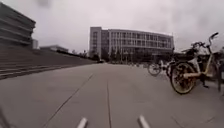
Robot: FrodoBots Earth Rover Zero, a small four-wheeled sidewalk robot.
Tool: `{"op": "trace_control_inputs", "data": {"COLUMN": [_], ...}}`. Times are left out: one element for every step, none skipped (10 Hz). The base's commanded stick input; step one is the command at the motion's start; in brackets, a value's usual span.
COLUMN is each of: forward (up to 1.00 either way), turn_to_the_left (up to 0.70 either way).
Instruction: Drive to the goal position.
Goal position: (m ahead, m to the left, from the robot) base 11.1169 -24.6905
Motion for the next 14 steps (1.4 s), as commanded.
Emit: {"op": "trace_control_inputs", "data": {"forward": [1.00, 1.00, 1.00, 1.00, 1.00, 1.00, 1.00, 1.00, 1.00, 1.00, 1.00, 1.00, 1.00, 1.00], "turn_to_the_left": [0.00, 0.00, 0.00, 0.00, 0.00, 0.00, -0.24, -0.02, 0.00, -0.03, -0.23, -0.10, 0.00, -0.18]}}
